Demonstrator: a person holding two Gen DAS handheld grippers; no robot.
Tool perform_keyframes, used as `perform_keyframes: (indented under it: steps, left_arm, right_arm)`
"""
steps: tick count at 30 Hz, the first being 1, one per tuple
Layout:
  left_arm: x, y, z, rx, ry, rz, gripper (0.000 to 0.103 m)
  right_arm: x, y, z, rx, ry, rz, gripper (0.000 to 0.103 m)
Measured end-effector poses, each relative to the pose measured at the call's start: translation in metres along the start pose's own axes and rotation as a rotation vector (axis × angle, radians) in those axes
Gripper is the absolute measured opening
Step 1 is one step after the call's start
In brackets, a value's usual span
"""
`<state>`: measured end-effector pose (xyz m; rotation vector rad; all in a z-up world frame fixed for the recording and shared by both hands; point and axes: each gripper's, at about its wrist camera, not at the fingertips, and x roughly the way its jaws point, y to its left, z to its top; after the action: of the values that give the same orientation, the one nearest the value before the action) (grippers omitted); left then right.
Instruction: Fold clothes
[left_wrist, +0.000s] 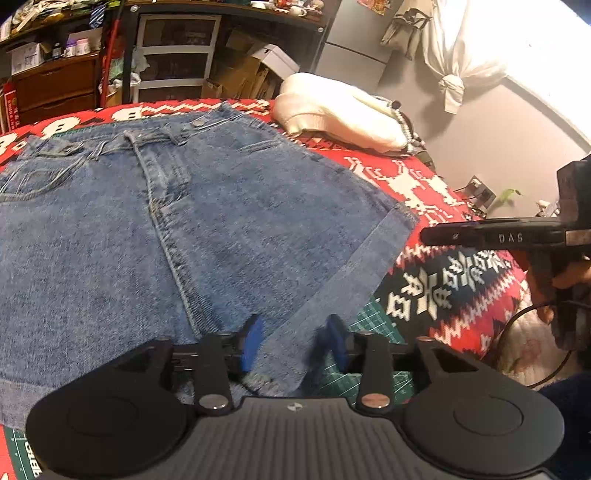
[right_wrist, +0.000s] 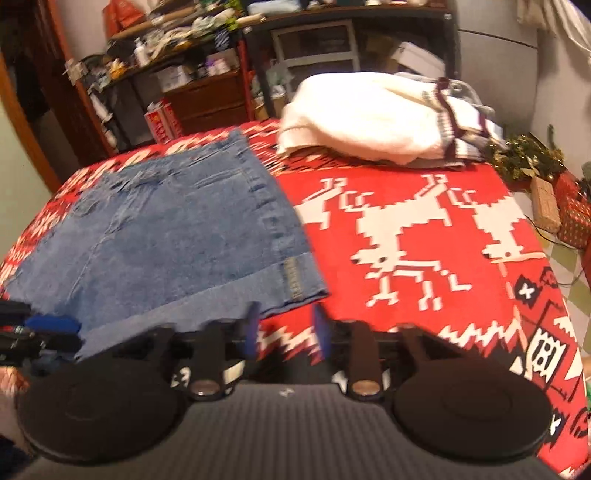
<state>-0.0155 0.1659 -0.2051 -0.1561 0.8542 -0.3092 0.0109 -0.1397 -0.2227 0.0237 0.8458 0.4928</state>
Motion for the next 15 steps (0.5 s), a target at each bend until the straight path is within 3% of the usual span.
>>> perform_keyframes:
  steps: [2,4,6,9,15]
  left_arm:
    - [-0.006,-0.002,0.005,0.010,-0.018,0.011,0.055]
    - [-0.014,-0.004,0.009,0.017,-0.039,0.024,0.067]
    - [-0.020,0.002,0.012,0.012,-0.049,0.072,0.072]
    - [-0.028,0.010,0.015,0.005,-0.064,0.146,0.088]
    - [-0.024,0.047,0.008,-0.040,0.020,0.302,0.090]
  right_arm:
    - [-0.002,0.008,0.001,-0.011,-0.002,0.012,0.074]
    - [0.002,0.014,0.001,-0.024,0.009,0.006,0.088]
    - [0.006,0.019,0.001,-0.037,0.022,-0.004,0.102]
    - [0.012,0.028,0.001,-0.057,0.043,-0.019,0.103]
    - [0.024,0.032,-0.005,-0.065,0.077,-0.081,0.103]
